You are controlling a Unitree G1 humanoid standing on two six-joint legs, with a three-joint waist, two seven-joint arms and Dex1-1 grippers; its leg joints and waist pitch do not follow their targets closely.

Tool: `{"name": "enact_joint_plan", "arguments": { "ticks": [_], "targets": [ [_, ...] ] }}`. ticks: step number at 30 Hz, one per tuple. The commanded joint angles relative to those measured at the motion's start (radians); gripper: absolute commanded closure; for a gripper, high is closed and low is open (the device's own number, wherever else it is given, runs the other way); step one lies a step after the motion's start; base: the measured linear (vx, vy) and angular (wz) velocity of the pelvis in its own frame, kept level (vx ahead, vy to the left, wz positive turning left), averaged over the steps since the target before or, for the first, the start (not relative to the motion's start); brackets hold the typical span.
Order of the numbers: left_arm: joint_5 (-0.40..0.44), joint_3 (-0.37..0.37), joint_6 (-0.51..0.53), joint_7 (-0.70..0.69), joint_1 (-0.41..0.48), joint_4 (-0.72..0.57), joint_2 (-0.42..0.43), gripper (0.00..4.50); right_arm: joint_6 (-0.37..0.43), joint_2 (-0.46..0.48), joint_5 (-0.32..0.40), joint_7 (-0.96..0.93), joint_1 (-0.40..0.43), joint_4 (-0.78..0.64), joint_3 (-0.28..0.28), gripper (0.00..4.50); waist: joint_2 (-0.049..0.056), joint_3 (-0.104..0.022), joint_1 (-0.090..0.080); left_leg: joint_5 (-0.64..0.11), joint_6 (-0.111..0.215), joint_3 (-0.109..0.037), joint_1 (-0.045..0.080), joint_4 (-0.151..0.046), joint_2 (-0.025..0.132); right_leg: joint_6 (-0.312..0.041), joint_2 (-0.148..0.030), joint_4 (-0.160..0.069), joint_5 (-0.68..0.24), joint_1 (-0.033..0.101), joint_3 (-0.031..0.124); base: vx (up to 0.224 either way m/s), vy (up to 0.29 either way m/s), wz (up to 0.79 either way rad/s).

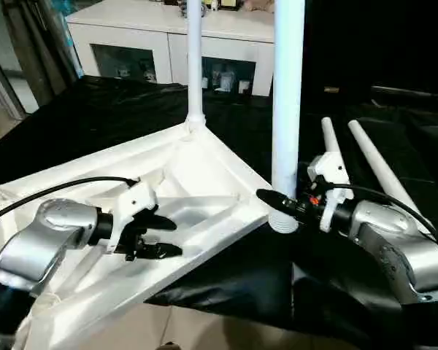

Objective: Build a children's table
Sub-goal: Insert table leg to table base

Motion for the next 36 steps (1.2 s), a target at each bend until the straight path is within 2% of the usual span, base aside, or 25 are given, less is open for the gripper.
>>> {"name": "enact_joint_plan", "arguments": {
  "ticks": [1, 2, 3, 4, 6, 8, 11, 14, 16, 19, 22, 23, 25, 26, 28, 31, 33, 34, 36],
  "targets": [
    [0.053, -0.033, 0.008, 0.025, -0.021, 0.029, -0.001, 1.43, 0.017, -0.017, -0.007, 0.003, 0.011, -0.04, 0.005, 2.59, 0.009, -0.071, -0.004, -0.109, 0.0, -0.024, 0.013, -0.067, 0.063, -0.217, -0.085, -0.064, 0.114, 0.028, 0.047, 0.0, 0.0, 0.0],
    [0.053, -0.041, 0.025, 0.031, -0.022, 0.033, -0.007, 1.7, 0.023, -0.021, -0.005, 0.008, 0.016, -0.047, 0.011, 2.59, 0.01, -0.076, -0.002, -0.086, 0.007, -0.024, 0.013, -0.063, 0.062, -0.218, -0.084, -0.06, 0.15, 0.029, 0.046, 0.0, 0.0, 0.0],
    [0.051, -0.043, 0.039, 0.05, -0.022, 0.036, -0.018, 1.77, 0.027, -0.022, -0.004, 0.013, 0.02, -0.053, 0.018, 2.59, 0.009, -0.08, -0.001, -0.037, 0.025, -0.023, 0.011, -0.056, 0.061, -0.223, -0.081, -0.051, 0.223, 0.027, 0.043, 0.0, 0.0, 0.0],
    [0.05, -0.047, 0.049, 0.065, -0.023, 0.039, -0.025, 1.77, 0.029, -0.023, -0.005, 0.015, 0.02, -0.056, 0.024, 2.59, 0.006, -0.077, -0.001, -0.033, 0.041, -0.021, 0.007, -0.055, 0.061, -0.233, -0.082, -0.051, 0.239, 0.024, 0.042, 0.0, 0.0, 0.0],
    [0.087, -0.048, 0.009, 0.12, -0.028, 0.072, -0.049, 1.83, 0.023, -0.028, -0.017, 0.022, 0.016, -0.052, 0.042, 2.59, 0.003, -0.075, 0.0, -0.058, 0.049, -0.021, 0.005, -0.056, 0.063, -0.242, -0.086, -0.056, 0.2, 0.025, 0.042, 0.0, 0.0, 0.0],
    [0.105, -0.041, -0.025, 0.139, -0.033, 0.099, -0.065, 2.11, 0.019, -0.027, -0.02, 0.025, 0.011, -0.047, 0.046, 2.59, 0.003, -0.068, 0.002, -0.114, 0.041, -0.021, 0.006, -0.061, 0.066, -0.233, -0.09, -0.068, 0.094, 0.024, 0.044, 0.0, 0.0, 0.0],
    [0.104, -0.027, -0.074, 0.138, -0.037, 0.119, -0.079, 2.2, 0.021, -0.022, -0.015, 0.025, 0.004, -0.042, 0.045, 2.59, 0.002, -0.065, 0.003, -0.158, 0.019, -0.021, 0.011, -0.067, 0.07, -0.226, -0.091, -0.073, 0.015, 0.02, 0.046, 0.0, 0.0, 0.0],
    [0.101, -0.025, -0.109, 0.133, -0.047, 0.142, -0.084, 2.6, 0.02, -0.023, -0.019, 0.025, 0.003, -0.043, 0.051, 2.59, 0.005, -0.063, 0.005, -0.192, 0.003, -0.019, 0.014, -0.071, 0.072, -0.217, -0.092, -0.077, -0.036, 0.017, 0.047, 0.0, 0.0, 0.0],
    [0.109, -0.034, -0.114, 0.124, -0.053, 0.152, -0.079, 2.73, 0.019, -0.025, -0.019, 0.026, 0.006, -0.044, 0.054, 2.59, 0.004, -0.063, 0.004, -0.202, -0.005, -0.017, 0.014, -0.072, 0.072, -0.211, -0.092, -0.077, -0.05, 0.017, 0.047, 0.0, 0.0, 0.0],
    [0.121, -0.032, -0.134, 0.127, -0.066, 0.18, -0.084, 2.99, 0.019, -0.026, -0.018, 0.025, 0.009, -0.047, 0.057, 2.59, 0.008, -0.063, 0.003, -0.221, -0.018, -0.015, 0.015, -0.074, 0.073, -0.201, -0.092, -0.08, -0.075, 0.014, 0.048, 0.0, 0.0, 0.0],
    [0.13, -0.036, -0.158, 0.123, -0.076, 0.208, -0.088, 3.25, 0.016, -0.027, -0.024, 0.022, 0.013, -0.051, 0.059, 2.59, 0.009, -0.064, 0.003, -0.223, -0.024, -0.015, 0.016, -0.074, 0.073, -0.199, -0.092, -0.079, -0.064, 0.013, 0.049, 0.0, 0.0, 0.0],
    [0.13, -0.036, -0.158, 0.123, -0.076, 0.208, -0.088, 3.25, 0.016, -0.027, -0.024, 0.022, 0.013, -0.051, 0.059, 2.59, 0.013, -0.064, 0.002, -0.223, -0.026, -0.016, 0.015, -0.074, 0.073, -0.201, -0.091, -0.079, -0.05, 0.014, 0.049, 0.0, 0.0, 0.0],
    [0.133, -0.041, -0.17, 0.115, -0.083, 0.228, -0.091, 3.51, 0.012, -0.028, -0.028, 0.021, 0.016, -0.054, 0.062, 2.59, 0.014, -0.066, 0.001, -0.208, -0.027, -0.016, 0.014, -0.072, 0.072, -0.205, -0.089, -0.075, -0.01, 0.015, 0.048, 0.0, 0.0, 0.0],
    [0.135, -0.045, -0.181, 0.11, -0.086, 0.239, -0.094, 3.51, 0.011, -0.028, -0.028, 0.021, 0.018, -0.055, 0.061, 2.59, 0.018, -0.067, 0.002, -0.2, -0.025, -0.016, 0.013, -0.07, 0.07, -0.209, -0.09, -0.073, 0.011, 0.016, 0.048, 0.0, 0.0, 0.0],
    [0.139, -0.05, -0.202, 0.099, -0.097, 0.261, -0.101, 3.69, 0.01, -0.029, -0.027, 0.02, 0.02, -0.057, 0.059, 2.59, 0.015, -0.068, 0.002, -0.201, -0.025, -0.016, 0.014, -0.071, 0.072, -0.212, -0.09, -0.072, 0.022, 0.017, 0.047, 0.0, 0.0, 0.0],
    [0.131, -0.061, -0.28, 0.046, -0.118, 0.304, -0.117, 3.94, 0.005, -0.03, -0.026, 0.019, 0.027, -0.06, 0.053, 2.59, 0.02, -0.066, 0.003, -0.223, -0.029, -0.015, 0.015, -0.071, 0.071, -0.214, -0.091, -0.078, 0.004, 0.016, 0.048, 0.0, 0.0, 0.0],
    [0.13, -0.064, -0.291, 0.036, -0.121, 0.311, -0.119, 4.03, 0.003, -0.03, -0.026, 0.018, 0.028, -0.061, 0.053, 2.59, 0.019, -0.067, 0.004, -0.225, -0.031, -0.016, 0.017, -0.071, 0.072, -0.215, -0.091, -0.076, 0.006, 0.016, 0.048, 0.0, 0.0, 0.0],
    [0.137, -0.08, -0.341, 0.0, -0.143, 0.349, -0.128, 4.11, -0.003, -0.028, -0.028, 0.016, 0.032, -0.061, 0.05, 2.59, 0.023, -0.067, 0.002, -0.237, -0.036, -0.017, 0.016, -0.072, 0.072, -0.215, -0.09, -0.078, 0.012, 0.017, 0.048, 0.0, 0.0, 0.0],
    [0.144, -0.091, -0.373, -0.025, -0.16, 0.378, -0.133, 4.23, -0.007, -0.028, -0.032, 0.015, 0.034, -0.063, 0.048, 2.59, 0.024, -0.068, 0.005, -0.232, -0.035, -0.016, 0.017, -0.071, 0.072, -0.214, -0.092, -0.076, 0.014, 0.018, 0.048, 0.0, 0.0, 0.0]
  ]
}}
